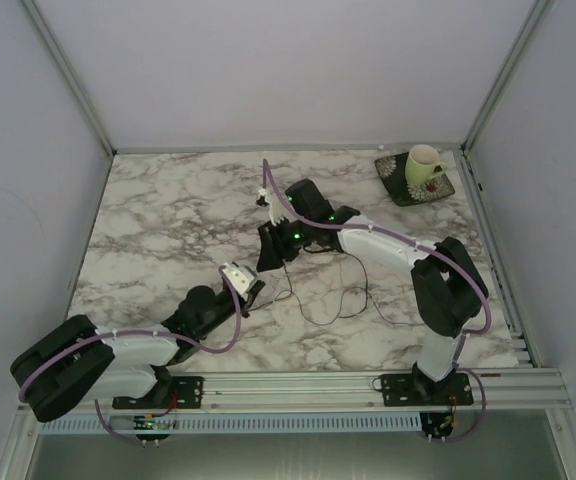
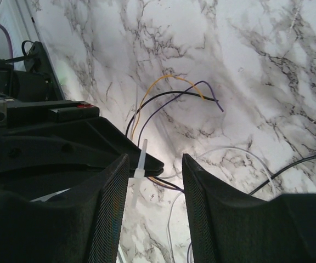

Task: Zip-tie the wires
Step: Tie the cable at the center of the board.

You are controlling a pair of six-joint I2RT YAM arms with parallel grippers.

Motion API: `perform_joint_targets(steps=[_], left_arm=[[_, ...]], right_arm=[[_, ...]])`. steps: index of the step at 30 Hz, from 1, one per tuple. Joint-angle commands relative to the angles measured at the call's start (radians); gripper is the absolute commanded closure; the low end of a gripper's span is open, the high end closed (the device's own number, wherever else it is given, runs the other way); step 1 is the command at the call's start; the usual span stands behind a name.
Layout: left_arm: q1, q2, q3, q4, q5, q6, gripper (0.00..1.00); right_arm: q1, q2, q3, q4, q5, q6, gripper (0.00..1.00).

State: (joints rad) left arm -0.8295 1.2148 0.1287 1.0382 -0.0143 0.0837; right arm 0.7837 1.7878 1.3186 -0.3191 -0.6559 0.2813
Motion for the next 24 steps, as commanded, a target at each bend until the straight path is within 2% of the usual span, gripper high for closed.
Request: perform_joint_targets(steps=[1,10,24], left_arm=[[-0.004,0.013,0.026,0.045,0.017,-0.011,1.0],[-0.004,0.018,0.025,0.058,0.013,-0.022,1.0],[-0.003,0.02,0.029,0.066,0.012,-0.031,1.0]], right_arm=[[0.018,-0.007,0.017,-0.018,-0.035,0.0,0.58],[0.023,-0.005,-0.005,-0.024,-0.033,-0.002,0.66],[0.039,0.001,-0.025,-0.031,-0.065,-0.002,0.68]])
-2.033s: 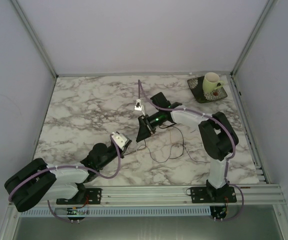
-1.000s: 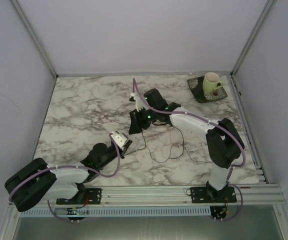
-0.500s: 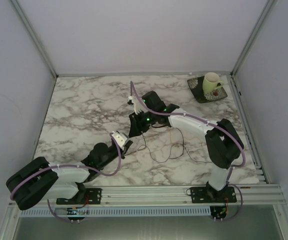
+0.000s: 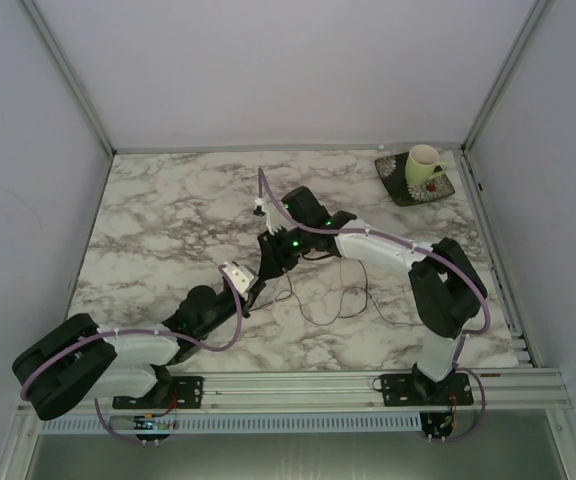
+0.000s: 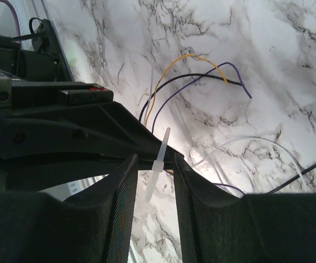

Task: Zip-tie the wires
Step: Tie the cable at the center of the board.

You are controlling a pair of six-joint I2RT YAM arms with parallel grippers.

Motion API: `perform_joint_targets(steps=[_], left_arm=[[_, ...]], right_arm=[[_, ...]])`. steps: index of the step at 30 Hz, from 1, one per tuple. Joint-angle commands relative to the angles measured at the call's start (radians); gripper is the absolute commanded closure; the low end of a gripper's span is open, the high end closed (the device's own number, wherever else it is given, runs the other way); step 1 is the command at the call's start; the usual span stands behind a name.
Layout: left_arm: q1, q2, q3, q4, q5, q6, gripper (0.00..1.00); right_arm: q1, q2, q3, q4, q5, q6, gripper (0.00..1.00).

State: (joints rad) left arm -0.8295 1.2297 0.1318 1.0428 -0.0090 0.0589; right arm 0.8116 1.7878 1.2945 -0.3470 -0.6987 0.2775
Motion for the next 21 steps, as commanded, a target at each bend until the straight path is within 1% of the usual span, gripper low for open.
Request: perform_joint_targets(steps=[1,8,21], left_arm=[[-0.003,0.005,0.026,0.062,0.006,-0.007,1.0],[-0.003,0.004,0.026,0.062,-0.001,-0.008,1.0],[-0.003,0.022,0.025,0.074,-0.007,-0.024,1.0]], right_arm=[[0.011,0.002,-0.003,-0.004,-0.022,0.003,0.69],[0.012,0.001,-0.008,-0.006,-0.026,0.005,0.75],[0.011,-0.016,-0.017,-0.012,-0.018,0.006,0.74]])
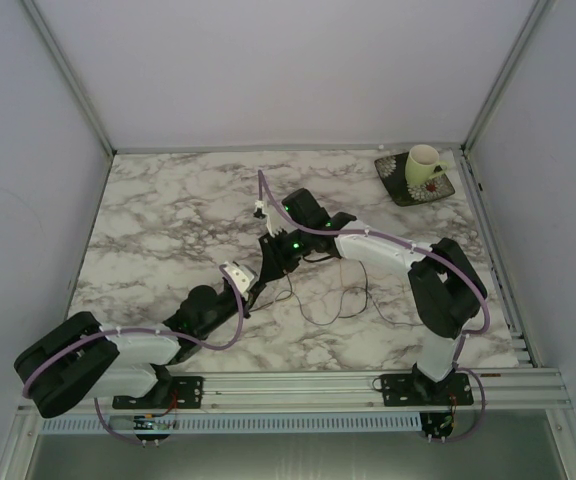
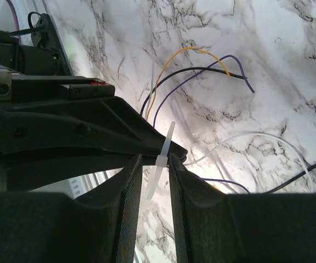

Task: Zip-tie the wires
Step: Tie the cable at the center of the board.

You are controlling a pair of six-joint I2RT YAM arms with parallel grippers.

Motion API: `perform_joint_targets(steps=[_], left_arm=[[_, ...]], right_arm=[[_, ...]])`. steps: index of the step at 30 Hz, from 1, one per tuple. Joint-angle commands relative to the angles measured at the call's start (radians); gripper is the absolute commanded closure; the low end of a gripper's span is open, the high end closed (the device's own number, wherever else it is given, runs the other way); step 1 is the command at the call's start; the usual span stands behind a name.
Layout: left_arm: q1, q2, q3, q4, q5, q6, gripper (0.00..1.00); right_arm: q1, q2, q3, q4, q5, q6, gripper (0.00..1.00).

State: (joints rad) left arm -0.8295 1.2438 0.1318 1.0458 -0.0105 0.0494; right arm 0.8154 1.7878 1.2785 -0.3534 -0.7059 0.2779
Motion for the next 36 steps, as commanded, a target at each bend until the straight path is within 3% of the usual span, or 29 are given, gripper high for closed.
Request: perform_joint_targets(steps=[1,14,18,26,36], left_arm=[[-0.003,0.008,0.026,0.071,-0.006,-0.015,1.0],[-0.003,-0.001,0.024,0.076,-0.032,-0.032,0.99],[-0.002,-0.025,0.023,0.049,-0.028,-0.037,0.8],[-0.002,-0.123,0.001,-0.041,-0.022,-0.057,0.59],[0.042,-0.463,0.049,-0.484,-0.219,-0.308,0.43]], right_arm=[[0.007,-0.015,-0.001,-0.006,-0.01,0.006,0.74],[0.005,-0.013,0.002,-0.009,0.022,-0.001,0.95],[0.005,-0.01,0.015,-0.006,0.06,-0.011,1.0],[-0.003,-0.001,0.029,0.008,0.124,-0.019,1.0],[-0.007,-0.037,-0.024,0.07,0.194,-0.063,1.0]])
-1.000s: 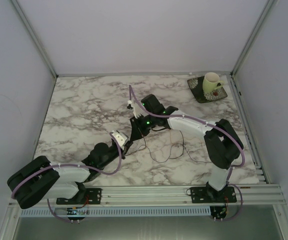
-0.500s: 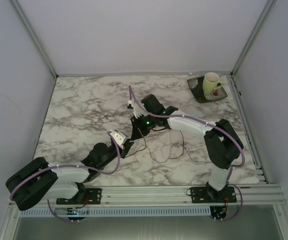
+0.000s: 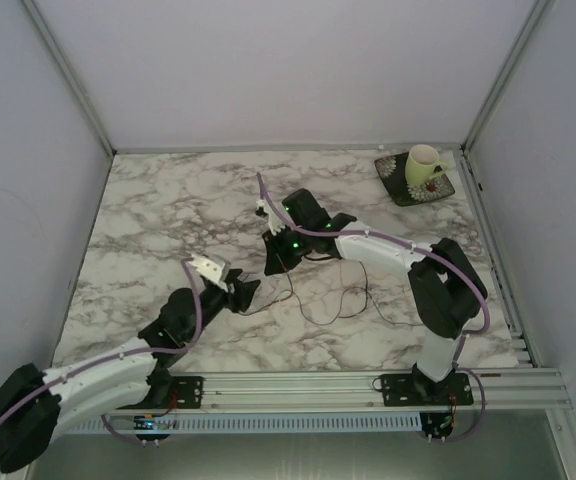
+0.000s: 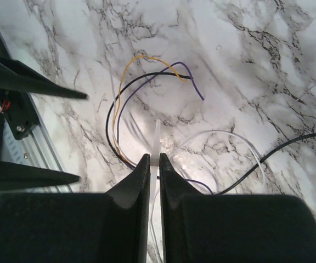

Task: Zip-tie the wires
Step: Tie the cable at the center of the board.

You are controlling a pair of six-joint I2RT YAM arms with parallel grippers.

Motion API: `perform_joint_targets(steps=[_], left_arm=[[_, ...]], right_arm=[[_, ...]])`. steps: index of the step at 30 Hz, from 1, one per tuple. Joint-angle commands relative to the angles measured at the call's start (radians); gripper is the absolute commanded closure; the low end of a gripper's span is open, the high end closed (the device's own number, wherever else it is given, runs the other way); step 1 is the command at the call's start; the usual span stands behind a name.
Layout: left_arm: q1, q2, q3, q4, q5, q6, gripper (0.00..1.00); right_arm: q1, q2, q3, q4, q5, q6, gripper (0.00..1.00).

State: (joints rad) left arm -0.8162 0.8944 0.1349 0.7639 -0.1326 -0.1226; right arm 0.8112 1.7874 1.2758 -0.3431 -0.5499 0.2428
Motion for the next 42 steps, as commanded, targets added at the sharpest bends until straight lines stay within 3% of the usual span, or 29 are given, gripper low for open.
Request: perform_joint_targets(steps=[1,8,16,23,42], left_arm=[[0.044,-0.148,0.054,-0.235,-0.098,-0.17,0.43],[0.155,-0.281,0.114,-0.356,-0.095,-0.466,0.43],[0.183,-0.191,0.156,-0.355,-0.014,-0.778,0.45],[0.184,-0.084,0.173,-0.362,0.055,-0.955,0.53],[0.183,0.214,0.223,-0.184,0.116,-0.999,0.6]], right_arm=[[-0.003,-0.043,-0.028,0.071,0.04,-0.033,1.0],[0.007,-0.086,-0.084,0.151,0.074,-0.052,1.0],[0.025,-0.105,-0.105,0.176,0.129,-0.057,1.0],[0.041,-0.119,-0.117,0.181,0.16,-0.06,1.0],[0.054,-0.128,-0.121,0.192,0.164,-0.051,1.0]])
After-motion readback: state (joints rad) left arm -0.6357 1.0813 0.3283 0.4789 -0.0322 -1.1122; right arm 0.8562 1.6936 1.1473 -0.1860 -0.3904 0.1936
